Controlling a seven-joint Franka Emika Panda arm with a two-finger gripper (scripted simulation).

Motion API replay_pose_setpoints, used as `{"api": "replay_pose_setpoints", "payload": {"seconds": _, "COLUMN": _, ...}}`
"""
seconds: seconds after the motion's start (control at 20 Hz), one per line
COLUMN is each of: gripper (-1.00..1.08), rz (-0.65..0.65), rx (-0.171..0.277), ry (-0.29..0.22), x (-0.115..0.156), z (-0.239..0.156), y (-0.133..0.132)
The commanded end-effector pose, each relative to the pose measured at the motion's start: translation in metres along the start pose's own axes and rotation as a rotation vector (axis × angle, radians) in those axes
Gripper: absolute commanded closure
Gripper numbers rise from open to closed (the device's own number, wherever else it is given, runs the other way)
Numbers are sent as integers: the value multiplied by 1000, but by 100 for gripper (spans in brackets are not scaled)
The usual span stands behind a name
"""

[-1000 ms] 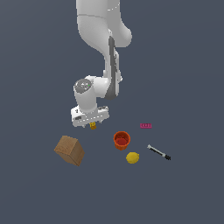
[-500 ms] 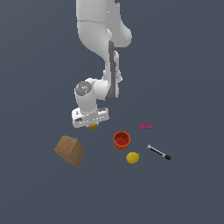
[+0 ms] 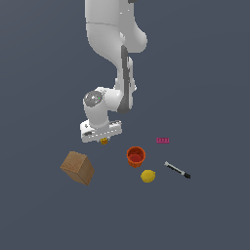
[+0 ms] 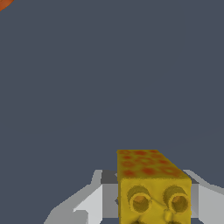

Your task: Pick up a designated object from a clutter of objects.

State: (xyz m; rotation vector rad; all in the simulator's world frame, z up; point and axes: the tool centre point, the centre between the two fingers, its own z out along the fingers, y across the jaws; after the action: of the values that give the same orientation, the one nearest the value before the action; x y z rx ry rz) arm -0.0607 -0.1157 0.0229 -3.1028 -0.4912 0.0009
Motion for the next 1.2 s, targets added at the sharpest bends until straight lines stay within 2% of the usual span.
{"api": "replay_pose_setpoints", "payload": {"seconds": 0.0, "gripper": 108, "rz": 0, "rx": 0, "ry": 1, "x": 0, "z": -3, "y": -1}}
{"api": "replay_pose_setpoints", "payload": {"seconds": 0.55, "gripper": 108, "rz": 0, "rx": 0, "ry": 1, "x": 0, "z": -47, "y": -16}}
{"api": "replay_pose_setpoints", "payload": {"seconds": 1.15, "gripper": 108, "rz": 0, "rx": -2, "ry": 0, "x": -2, "z": -147, "y": -50}}
